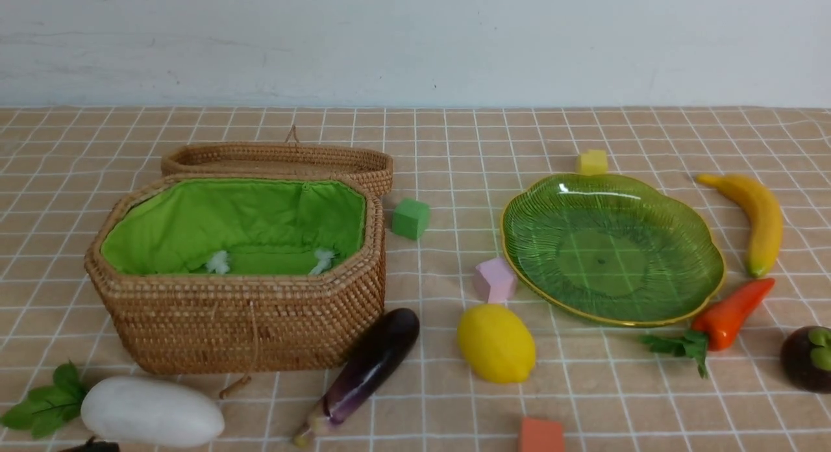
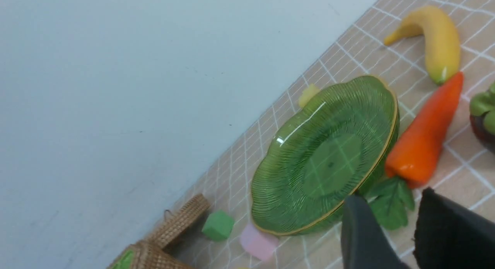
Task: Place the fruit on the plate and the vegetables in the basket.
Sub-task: Take a daikon with your left arm and place it on the basket on the left, then use the left arm to grab an eggplant and put it into the left basket, then use the right arm to grab a lemon and put it into the right plate
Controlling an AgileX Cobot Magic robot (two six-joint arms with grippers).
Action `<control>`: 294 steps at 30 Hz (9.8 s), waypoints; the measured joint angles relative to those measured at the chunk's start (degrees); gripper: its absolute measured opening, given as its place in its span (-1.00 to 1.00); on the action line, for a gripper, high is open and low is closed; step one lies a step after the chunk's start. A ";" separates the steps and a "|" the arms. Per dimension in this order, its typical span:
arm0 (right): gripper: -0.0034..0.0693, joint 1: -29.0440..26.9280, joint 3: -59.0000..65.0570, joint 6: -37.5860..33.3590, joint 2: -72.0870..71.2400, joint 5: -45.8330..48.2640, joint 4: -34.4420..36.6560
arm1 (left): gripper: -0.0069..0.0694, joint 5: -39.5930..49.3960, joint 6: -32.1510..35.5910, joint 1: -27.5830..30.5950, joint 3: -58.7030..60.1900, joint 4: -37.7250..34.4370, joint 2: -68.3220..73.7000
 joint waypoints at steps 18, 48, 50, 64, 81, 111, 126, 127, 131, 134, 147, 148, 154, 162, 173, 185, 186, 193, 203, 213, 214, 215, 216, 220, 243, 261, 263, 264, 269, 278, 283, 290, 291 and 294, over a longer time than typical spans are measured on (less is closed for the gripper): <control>-0.56 8.28 -49.25 -43.47 25.03 63.04 3.78 | -0.82 13.75 38.56 0.00 -19.90 3.50 38.24; -0.55 8.28 -49.69 -47.45 25.59 64.11 3.55 | 0.65 -4.70 68.63 0.00 -23.89 31.10 70.28; -0.55 8.28 -49.69 -47.45 25.59 64.05 3.55 | 0.62 -5.00 68.68 0.00 -24.29 33.00 71.42; -0.54 8.28 -49.69 -47.45 25.59 63.68 3.55 | 0.37 -1.15 64.72 -0.11 -25.82 34.25 72.39; -0.52 8.28 -49.69 -47.45 25.59 63.68 3.55 | 0.60 5.19 61.26 0.19 -24.34 28.02 71.26; -0.48 8.28 -49.69 -47.45 25.59 43.20 10.58 | 0.54 -0.23 45.29 0.19 -35.69 16.11 46.82; -0.46 8.28 -49.69 -47.39 25.59 42.54 13.90 | 0.88 -8.89 46.33 0.19 -50.81 15.58 70.71; -0.46 8.28 -49.69 -47.39 25.64 42.82 14.05 | 0.91 -9.20 46.33 0.19 -50.81 15.58 70.71; -0.46 8.28 -49.69 -47.39 25.64 43.08 14.04 | 0.74 -9.16 44.66 -1.42 -50.91 15.58 68.71; -0.46 8.28 -49.69 -47.39 25.64 43.08 14.04 | 0.45 -7.06 41.05 -3.90 -50.98 15.64 66.81; -0.46 8.28 -49.69 -47.39 25.64 51.83 13.43 | -0.85 13.52 -8.80 -35.64 -38.84 35.41 62.84; -0.46 8.28 -49.69 -47.39 25.64 51.95 13.30 | -0.85 12.21 -11.77 -36.83 -35.84 36.65 62.84; -0.46 8.28 -49.69 -47.39 25.64 52.32 13.12 | -0.72 -5.34 -24.06 -34.81 -24.08 39.21 62.84; -0.46 8.28 -49.69 -47.39 25.64 52.37 13.11 | 0.14 -19.57 -26.65 -29.56 -23.23 40.06 65.63; -0.46 8.28 -49.69 -47.39 25.64 52.37 13.11 | 0.18 -27.43 -26.83 -29.11 -23.23 41.64 78.80; -0.46 8.28 -49.69 -47.39 25.64 53.60 13.03 | -0.08 -22.91 -26.57 -29.77 -23.40 42.13 75.71; -0.46 8.28 -49.69 -47.39 25.64 53.54 12.97 | -0.08 -21.17 -25.78 -30.42 -23.28 42.13 74.05; -0.46 8.28 -49.69 -47.39 25.64 48.68 12.97 | -0.08 -7.77 -5.65 -35.68 -28.01 42.88 56.19; -0.46 8.28 -49.69 -47.39 25.64 46.71 12.97 | -0.08 4.31 26.97 -16.31 -49.46 46.89 59.76; -0.44 8.28 -49.69 -47.45 25.64 47.99 12.97 | 0.38 4.44 33.73 -10.77 -51.71 46.86 69.59; -0.43 8.28 -49.69 -47.45 25.70 48.04 12.97 | 0.61 4.44 33.02 -10.77 -51.71 46.86 69.64; -0.43 8.28 -49.69 -47.45 25.85 48.09 12.97 | 0.71 4.44 32.11 -10.77 -51.71 46.64 69.52; -0.43 8.28 -49.69 -47.45 26.03 48.11 12.97 | 0.75 4.50 31.51 -10.77 -51.71 46.42 69.44; -0.42 8.28 -51.42 -47.11 31.72 50.41 12.30 | 0.81 5.59 12.71 -10.77 -51.71 39.05 63.94; -0.37 29.06 -73.59 -37.80 85.19 49.97 -4.33 | -0.85 3.22 -6.43 -10.77 -14.51 19.63 5.16; 0.94 30.67 -88.98 -33.19 115.28 42.34 -17.96 | -0.85 -1.56 1.18 -10.77 -8.76 11.05 -2.89; 0.93 30.67 -89.33 -33.02 116.83 42.28 -17.96 | -0.85 -1.42 1.18 -10.77 -8.76 11.05 -2.89; 0.92 30.67 -89.47 -33.02 117.76 42.28 -18.03 | -0.85 -1.36 1.18 -10.77 -8.76 11.05 -2.89; 0.76 30.74 -89.76 -32.56 120.43 42.71 -18.11 | -0.85 -1.00 1.23 -10.77 -8.76 11.05 -2.89; 0.74 30.72 -92.77 -29.52 114.99 48.61 -16.05 | -0.85 -3.07 1.34 -10.77 -8.76 10.86 -2.89; 0.74 24.94 -94.01 -22.89 107.85 46.59 -19.38 | -0.85 -9.33 1.34 -10.77 -8.76 9.44 -2.00; 0.74 12.66 -94.01 -21.40 113.35 40.12 -20.01 | -0.85 -15.69 1.47 -10.77 -8.73 7.61 1.35; 0.74 11.28 -93.90 -21.40 115.68 38.39 -19.35 | -0.85 -15.85 1.47 -10.77 -8.73 7.57 2.33; 0.77 10.28 -93.78 -21.14 118.24 36.78 -19.00 | -0.85 -15.80 1.47 -10.77 -8.73 7.57 3.30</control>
